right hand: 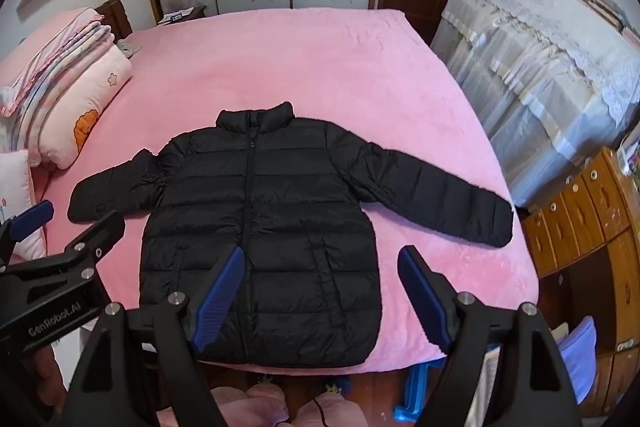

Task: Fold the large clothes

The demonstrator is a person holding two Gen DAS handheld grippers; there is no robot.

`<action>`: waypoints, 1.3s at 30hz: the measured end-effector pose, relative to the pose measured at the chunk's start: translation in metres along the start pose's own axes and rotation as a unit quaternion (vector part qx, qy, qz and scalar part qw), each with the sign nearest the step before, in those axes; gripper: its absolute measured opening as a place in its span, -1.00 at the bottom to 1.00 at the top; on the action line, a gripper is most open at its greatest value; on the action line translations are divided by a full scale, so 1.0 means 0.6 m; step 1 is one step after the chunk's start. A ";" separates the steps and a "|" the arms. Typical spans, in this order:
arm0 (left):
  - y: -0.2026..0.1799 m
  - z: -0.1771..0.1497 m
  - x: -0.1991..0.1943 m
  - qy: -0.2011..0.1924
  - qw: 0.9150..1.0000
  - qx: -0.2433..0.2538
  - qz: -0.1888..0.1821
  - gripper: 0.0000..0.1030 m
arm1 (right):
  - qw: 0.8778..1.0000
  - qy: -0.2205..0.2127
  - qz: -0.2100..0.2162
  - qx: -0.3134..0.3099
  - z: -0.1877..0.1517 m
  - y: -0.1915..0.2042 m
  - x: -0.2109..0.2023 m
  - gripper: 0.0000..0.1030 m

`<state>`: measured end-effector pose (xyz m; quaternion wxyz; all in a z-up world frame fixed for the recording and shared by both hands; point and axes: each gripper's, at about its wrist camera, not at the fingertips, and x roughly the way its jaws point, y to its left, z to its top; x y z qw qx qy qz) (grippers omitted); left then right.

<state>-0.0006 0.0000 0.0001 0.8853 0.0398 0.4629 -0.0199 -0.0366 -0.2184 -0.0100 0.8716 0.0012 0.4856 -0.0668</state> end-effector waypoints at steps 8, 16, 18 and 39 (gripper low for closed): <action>0.017 0.010 0.006 0.016 1.000 0.006 -0.026 0.97 | 1.000 0.011 -0.008 0.002 -0.002 0.025 0.017 0.55; 0.028 -0.001 0.021 0.011 0.999 0.013 -0.032 0.97 | 1.000 0.013 -0.012 0.006 -0.001 0.037 0.020 0.55; 0.030 -0.003 0.023 0.011 0.999 0.011 -0.037 0.97 | 1.000 0.015 -0.013 0.005 -0.002 0.042 0.021 0.55; 0.039 -0.007 0.032 0.012 0.999 0.004 -0.046 0.97 | 0.999 0.014 -0.027 0.013 -0.004 0.045 0.013 0.55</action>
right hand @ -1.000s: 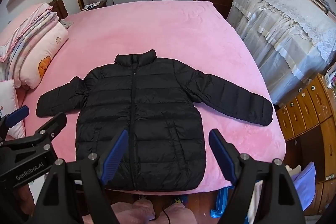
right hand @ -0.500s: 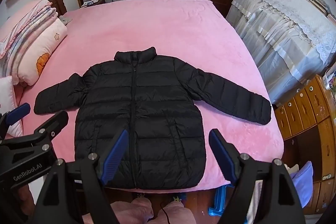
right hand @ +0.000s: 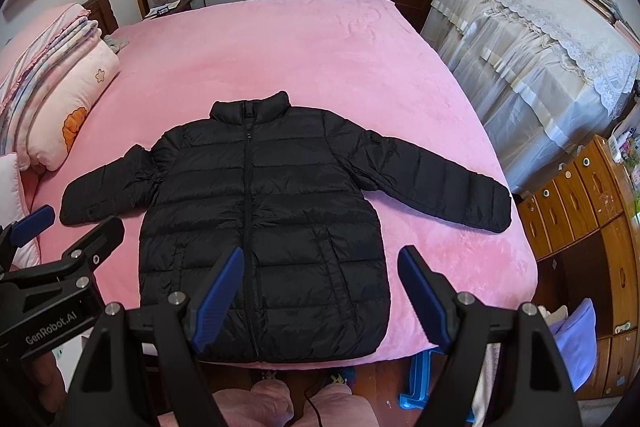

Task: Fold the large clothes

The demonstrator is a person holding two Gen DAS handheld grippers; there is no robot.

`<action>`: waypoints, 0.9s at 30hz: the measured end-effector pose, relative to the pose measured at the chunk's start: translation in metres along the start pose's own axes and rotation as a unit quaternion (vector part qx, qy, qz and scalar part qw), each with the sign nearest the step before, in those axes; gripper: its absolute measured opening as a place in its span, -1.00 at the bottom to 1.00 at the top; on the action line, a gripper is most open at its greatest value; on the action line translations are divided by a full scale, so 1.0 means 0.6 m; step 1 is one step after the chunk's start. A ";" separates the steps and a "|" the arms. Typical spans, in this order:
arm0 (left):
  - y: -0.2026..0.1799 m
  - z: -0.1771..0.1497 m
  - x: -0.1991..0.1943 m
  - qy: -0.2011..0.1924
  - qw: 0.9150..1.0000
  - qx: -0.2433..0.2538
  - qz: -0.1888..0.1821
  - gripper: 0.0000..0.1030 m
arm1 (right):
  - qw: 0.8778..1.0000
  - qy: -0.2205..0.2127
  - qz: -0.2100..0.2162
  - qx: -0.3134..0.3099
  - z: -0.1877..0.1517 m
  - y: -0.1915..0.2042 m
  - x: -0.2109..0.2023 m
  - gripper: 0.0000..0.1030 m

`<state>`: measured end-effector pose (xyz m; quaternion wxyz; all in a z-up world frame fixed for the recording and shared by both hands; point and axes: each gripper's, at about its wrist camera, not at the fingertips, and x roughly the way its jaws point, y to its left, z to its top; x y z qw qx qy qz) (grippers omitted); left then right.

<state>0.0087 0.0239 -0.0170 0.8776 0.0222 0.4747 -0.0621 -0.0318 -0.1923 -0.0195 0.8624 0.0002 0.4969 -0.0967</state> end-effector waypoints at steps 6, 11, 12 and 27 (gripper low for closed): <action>0.002 0.000 0.000 0.003 1.000 0.002 0.001 0.97 | 1.000 0.000 0.000 0.005 0.001 0.000 0.001 0.55; 0.003 0.001 0.001 0.004 1.000 0.004 0.001 0.97 | 1.000 0.000 0.000 0.006 0.002 -0.002 0.001 0.55; 0.003 0.001 0.002 0.004 1.000 0.005 0.001 0.97 | 1.000 -0.001 0.000 0.007 0.001 0.000 0.000 0.55; -0.001 0.003 0.001 0.002 0.999 0.034 0.005 0.97 | 0.999 -0.001 0.002 0.037 -0.003 -0.005 0.002 0.55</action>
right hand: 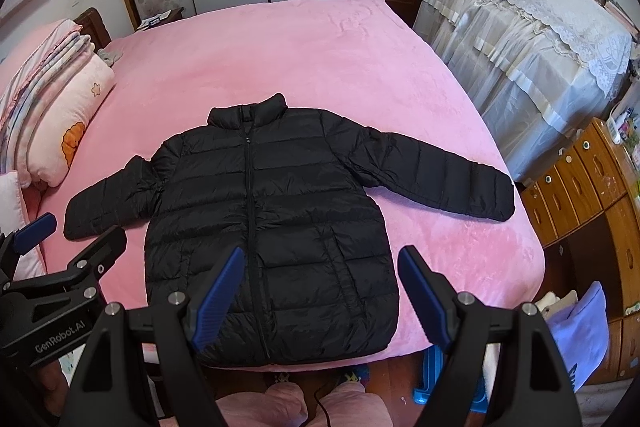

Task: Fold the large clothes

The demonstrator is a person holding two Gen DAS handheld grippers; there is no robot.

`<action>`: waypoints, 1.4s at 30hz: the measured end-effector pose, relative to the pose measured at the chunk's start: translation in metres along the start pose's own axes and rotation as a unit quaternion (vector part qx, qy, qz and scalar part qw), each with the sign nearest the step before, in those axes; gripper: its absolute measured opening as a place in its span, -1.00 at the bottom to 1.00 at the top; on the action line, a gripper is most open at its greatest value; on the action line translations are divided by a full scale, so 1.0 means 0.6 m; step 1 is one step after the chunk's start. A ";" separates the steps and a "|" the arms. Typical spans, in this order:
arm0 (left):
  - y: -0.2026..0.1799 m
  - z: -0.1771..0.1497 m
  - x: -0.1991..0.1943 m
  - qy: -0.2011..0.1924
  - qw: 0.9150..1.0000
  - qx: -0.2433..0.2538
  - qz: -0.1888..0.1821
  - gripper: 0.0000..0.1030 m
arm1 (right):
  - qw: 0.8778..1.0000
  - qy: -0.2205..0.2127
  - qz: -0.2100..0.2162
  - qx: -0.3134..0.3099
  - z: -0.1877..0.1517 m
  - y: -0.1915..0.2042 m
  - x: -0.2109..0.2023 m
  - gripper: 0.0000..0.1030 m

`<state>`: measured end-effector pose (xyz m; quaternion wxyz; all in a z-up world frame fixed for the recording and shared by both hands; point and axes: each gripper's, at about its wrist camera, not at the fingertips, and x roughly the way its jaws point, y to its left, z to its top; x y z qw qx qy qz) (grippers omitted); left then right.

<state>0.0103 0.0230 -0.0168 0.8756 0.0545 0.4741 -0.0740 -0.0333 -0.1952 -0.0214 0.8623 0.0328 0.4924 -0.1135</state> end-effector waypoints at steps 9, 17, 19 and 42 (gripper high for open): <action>0.000 0.003 -0.003 0.000 1.000 0.017 -0.001 0.97 | 1.000 -0.002 -0.003 0.008 -0.002 0.003 -0.004 0.55; 0.004 0.006 -0.004 -0.005 1.000 0.027 -0.004 0.97 | 1.000 -0.014 -0.008 0.010 -0.006 0.011 -0.012 0.55; 0.005 0.007 -0.003 -0.004 1.000 0.029 -0.005 0.97 | 1.000 -0.016 -0.011 0.011 -0.006 0.012 -0.014 0.55; -0.110 0.084 -0.033 -0.093 0.992 0.079 -0.031 0.97 | 0.997 -0.066 0.003 0.042 0.028 -0.092 -0.008 0.55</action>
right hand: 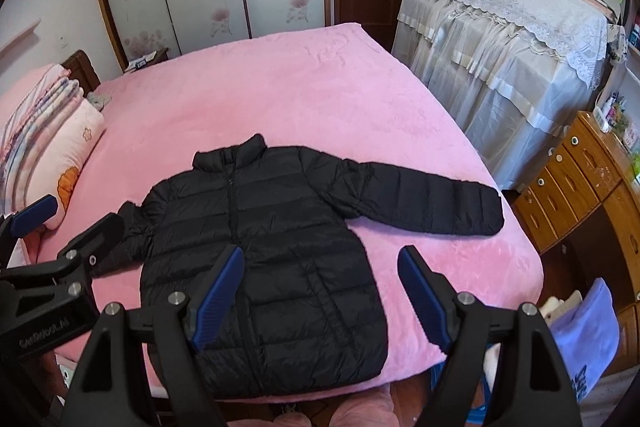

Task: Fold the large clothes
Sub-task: 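Grasp the sleeve with the right gripper and fold it across the jacket body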

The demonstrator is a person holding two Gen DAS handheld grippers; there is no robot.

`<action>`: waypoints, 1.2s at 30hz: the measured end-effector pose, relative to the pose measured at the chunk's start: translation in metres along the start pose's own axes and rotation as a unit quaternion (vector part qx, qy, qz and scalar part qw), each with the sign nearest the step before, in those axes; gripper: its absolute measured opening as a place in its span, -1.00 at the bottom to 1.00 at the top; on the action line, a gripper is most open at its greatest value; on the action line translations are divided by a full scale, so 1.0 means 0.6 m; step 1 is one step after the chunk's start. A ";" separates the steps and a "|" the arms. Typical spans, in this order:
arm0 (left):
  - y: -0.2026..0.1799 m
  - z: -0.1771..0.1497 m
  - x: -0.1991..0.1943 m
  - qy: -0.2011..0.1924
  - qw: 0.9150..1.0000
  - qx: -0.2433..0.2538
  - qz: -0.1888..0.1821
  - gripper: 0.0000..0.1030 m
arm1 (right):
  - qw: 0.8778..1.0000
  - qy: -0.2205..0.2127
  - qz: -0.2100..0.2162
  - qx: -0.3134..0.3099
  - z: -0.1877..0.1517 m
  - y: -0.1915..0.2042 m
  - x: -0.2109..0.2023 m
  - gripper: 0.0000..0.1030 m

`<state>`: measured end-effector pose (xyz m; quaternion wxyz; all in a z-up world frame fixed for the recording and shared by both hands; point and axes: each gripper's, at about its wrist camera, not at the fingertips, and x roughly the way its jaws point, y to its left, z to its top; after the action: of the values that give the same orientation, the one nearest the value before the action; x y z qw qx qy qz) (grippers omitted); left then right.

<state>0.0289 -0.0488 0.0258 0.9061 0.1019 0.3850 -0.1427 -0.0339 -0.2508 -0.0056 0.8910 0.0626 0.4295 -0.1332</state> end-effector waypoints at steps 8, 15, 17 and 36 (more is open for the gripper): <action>-0.096 0.077 0.048 -0.003 0.999 -0.036 -0.003 0.97 | 0.999 -0.015 0.029 0.010 0.062 -0.123 0.045 0.55; -0.181 0.143 0.132 0.019 0.996 -0.089 -0.017 0.97 | 0.999 -0.006 0.035 0.028 0.100 -0.252 0.122 0.55; -0.207 0.157 0.161 0.029 0.996 -0.088 -0.015 0.97 | 0.999 0.003 0.037 0.034 0.106 -0.283 0.145 0.55; -0.428 0.163 0.395 0.117 0.993 -0.016 -0.030 0.97 | 0.988 0.097 -0.023 0.120 0.090 -0.507 0.349 0.54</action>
<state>0.1651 -0.3613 -0.0991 0.8515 0.0919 0.4937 -0.1506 0.0425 -0.5924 -0.1348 0.8280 0.1719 0.4957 -0.1976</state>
